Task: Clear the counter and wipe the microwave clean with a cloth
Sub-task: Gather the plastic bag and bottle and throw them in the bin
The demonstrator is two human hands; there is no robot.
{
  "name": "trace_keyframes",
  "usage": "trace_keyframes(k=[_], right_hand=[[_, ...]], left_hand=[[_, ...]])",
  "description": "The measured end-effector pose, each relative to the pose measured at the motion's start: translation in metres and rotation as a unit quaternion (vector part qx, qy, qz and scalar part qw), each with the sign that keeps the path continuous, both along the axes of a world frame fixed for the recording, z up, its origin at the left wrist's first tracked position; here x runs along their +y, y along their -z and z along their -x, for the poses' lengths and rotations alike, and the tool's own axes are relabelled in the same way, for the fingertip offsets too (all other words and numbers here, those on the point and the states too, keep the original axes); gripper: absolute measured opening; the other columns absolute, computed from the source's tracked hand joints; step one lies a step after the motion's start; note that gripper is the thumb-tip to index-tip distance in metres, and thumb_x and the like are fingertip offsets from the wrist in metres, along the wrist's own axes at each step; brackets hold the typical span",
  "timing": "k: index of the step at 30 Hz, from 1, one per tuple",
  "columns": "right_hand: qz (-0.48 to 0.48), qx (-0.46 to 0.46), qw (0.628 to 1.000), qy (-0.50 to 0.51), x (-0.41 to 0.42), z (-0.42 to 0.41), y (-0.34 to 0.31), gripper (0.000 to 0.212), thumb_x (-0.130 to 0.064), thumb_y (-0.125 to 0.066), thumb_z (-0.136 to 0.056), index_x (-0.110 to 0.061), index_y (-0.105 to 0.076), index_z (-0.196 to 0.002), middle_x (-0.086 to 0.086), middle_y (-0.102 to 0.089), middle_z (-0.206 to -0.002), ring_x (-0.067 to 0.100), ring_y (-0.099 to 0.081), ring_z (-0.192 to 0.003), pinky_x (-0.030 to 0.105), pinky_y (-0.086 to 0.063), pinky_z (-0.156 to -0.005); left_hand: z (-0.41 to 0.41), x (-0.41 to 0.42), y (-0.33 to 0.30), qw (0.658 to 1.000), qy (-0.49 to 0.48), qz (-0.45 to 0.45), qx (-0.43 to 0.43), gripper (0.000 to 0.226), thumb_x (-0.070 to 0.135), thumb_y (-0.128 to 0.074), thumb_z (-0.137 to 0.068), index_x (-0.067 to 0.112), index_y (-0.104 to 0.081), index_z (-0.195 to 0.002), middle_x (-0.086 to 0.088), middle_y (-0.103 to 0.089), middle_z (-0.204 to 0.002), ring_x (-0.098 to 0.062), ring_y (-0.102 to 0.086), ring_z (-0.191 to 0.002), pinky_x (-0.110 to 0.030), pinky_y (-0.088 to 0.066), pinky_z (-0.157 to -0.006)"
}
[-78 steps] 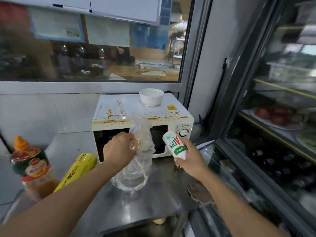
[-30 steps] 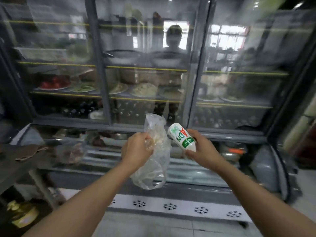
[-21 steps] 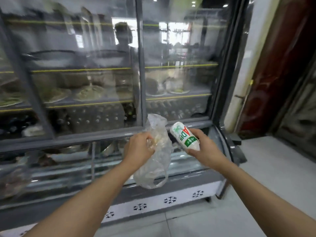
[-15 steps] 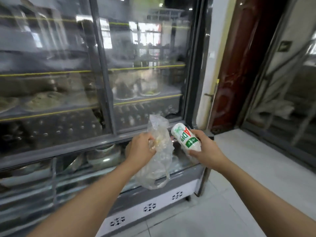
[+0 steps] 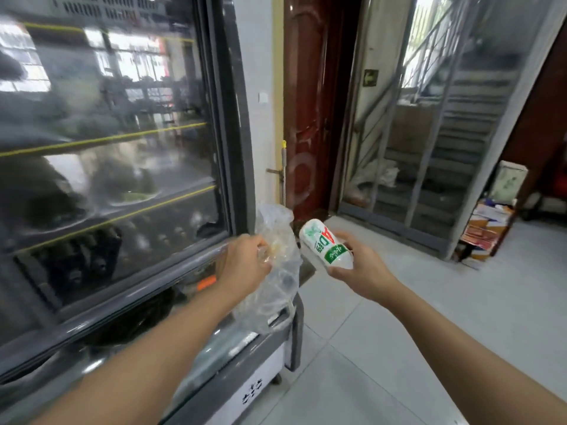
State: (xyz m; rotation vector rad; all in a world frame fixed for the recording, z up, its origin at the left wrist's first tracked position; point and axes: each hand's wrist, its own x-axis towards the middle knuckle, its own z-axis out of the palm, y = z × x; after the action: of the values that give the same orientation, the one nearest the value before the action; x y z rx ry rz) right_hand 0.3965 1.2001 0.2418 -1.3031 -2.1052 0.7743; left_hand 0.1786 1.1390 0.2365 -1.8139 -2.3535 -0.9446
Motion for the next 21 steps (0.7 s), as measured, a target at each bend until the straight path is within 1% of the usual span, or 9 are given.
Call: trace_keyframes(k=[4, 6, 8, 11, 14, 16, 19, 21], right_hand=[[0.0, -0.001, 1.0, 0.031, 0.05, -0.032, 0.007, 0.069, -0.021, -0.072, -0.078, -0.026, -0.038, -0.137, 0.0, -0.056, -0.124, 0.017, -0.057, -0.098, 0.024, -0.045, -0.071], [0.005, 0.002, 0.999, 0.033, 0.081, -0.048, 0.008, 0.069, -0.022, -0.073, -0.078, -0.027, -0.037, -0.138, 0.0, -0.055, -0.126, 0.015, -0.057, -0.098, 0.023, -0.047, -0.07], [0.007, 0.0, 1.0, 0.028, 0.114, -0.065, 0.011, 0.071, -0.022, -0.073, -0.079, -0.029, -0.035, -0.139, -0.001, -0.054, -0.127, 0.013, -0.057, -0.095, 0.019, -0.047, -0.063], [0.005, 0.0, 1.0, 0.015, 0.169, -0.092, 0.011, 0.072, -0.023, -0.072, -0.079, -0.031, -0.034, -0.139, -0.002, -0.053, -0.127, 0.011, -0.058, -0.093, 0.014, -0.045, -0.058], [0.002, -0.009, 1.0, -0.004, 0.221, -0.117, 0.008, 0.071, -0.023, -0.073, -0.08, -0.03, -0.034, -0.139, -0.002, -0.053, -0.127, 0.01, -0.056, -0.092, 0.011, -0.04, -0.053], [0.001, -0.02, 1.0, -0.012, 0.252, -0.131, 0.006, 0.071, -0.024, -0.073, -0.079, -0.029, -0.035, -0.139, -0.002, -0.053, -0.127, 0.011, -0.056, -0.092, 0.012, -0.039, -0.054], [0.0, -0.024, 0.999, -0.03, 0.294, -0.145, 0.005, 0.071, -0.024, -0.073, -0.079, -0.028, -0.036, -0.139, -0.003, -0.054, -0.126, 0.012, -0.057, -0.095, 0.014, -0.042, -0.058], [0.007, -0.02, 0.999, -0.039, 0.321, -0.149, 0.008, 0.072, -0.023, -0.074, -0.078, -0.028, -0.036, -0.139, -0.003, -0.054, -0.126, 0.012, -0.056, -0.096, 0.013, -0.04, -0.056]], left_hand=[[-0.031, 0.06, 0.003, 1.0, 0.03, -0.001, 0.01, 0.018, 0.018, -0.068, -0.072, 0.023, -0.062, -0.088, 0.003, -0.06, -0.092, -0.021, -0.058, -0.086, -0.031, -0.048, -0.064], [-0.047, 0.091, 0.003, 0.999, 0.036, -0.007, 0.015, 0.017, 0.019, -0.068, -0.073, 0.024, -0.062, -0.088, 0.005, -0.058, -0.091, -0.017, -0.055, -0.081, -0.029, -0.044, -0.061], [-0.063, 0.123, 0.005, 0.999, 0.035, -0.02, 0.018, 0.015, 0.019, -0.068, -0.075, 0.023, -0.062, -0.088, 0.008, -0.053, -0.087, -0.014, -0.05, -0.078, -0.026, -0.036, -0.058], [-0.09, 0.17, 0.008, 1.0, 0.015, -0.024, 0.012, 0.016, 0.021, -0.069, -0.076, 0.023, -0.062, -0.09, 0.008, -0.05, -0.087, -0.013, -0.049, -0.078, -0.025, -0.034, -0.058], [-0.118, 0.214, 0.01, 1.0, -0.009, -0.007, 0.0, 0.016, 0.024, -0.069, -0.078, 0.024, -0.062, -0.092, 0.008, -0.051, -0.09, -0.013, -0.049, -0.079, -0.025, -0.035, -0.059], [-0.134, 0.239, 0.01, 1.0, -0.02, -0.003, -0.006, 0.017, 0.022, -0.068, -0.078, 0.023, -0.062, -0.094, 0.007, -0.053, -0.093, -0.013, -0.049, -0.08, -0.026, -0.037, -0.062], [-0.148, 0.271, 0.01, 0.999, -0.04, -0.002, -0.011, 0.017, 0.017, -0.068, -0.076, 0.024, -0.062, -0.09, 0.008, -0.053, -0.091, -0.013, -0.048, -0.078, -0.026, -0.038, -0.062], [-0.154, 0.294, 0.011, 0.999, -0.05, 0.01, -0.008, 0.017, 0.016, -0.068, -0.076, 0.023, -0.062, -0.09, 0.006, -0.056, -0.094, -0.013, -0.049, -0.078, -0.026, -0.038, -0.062]])
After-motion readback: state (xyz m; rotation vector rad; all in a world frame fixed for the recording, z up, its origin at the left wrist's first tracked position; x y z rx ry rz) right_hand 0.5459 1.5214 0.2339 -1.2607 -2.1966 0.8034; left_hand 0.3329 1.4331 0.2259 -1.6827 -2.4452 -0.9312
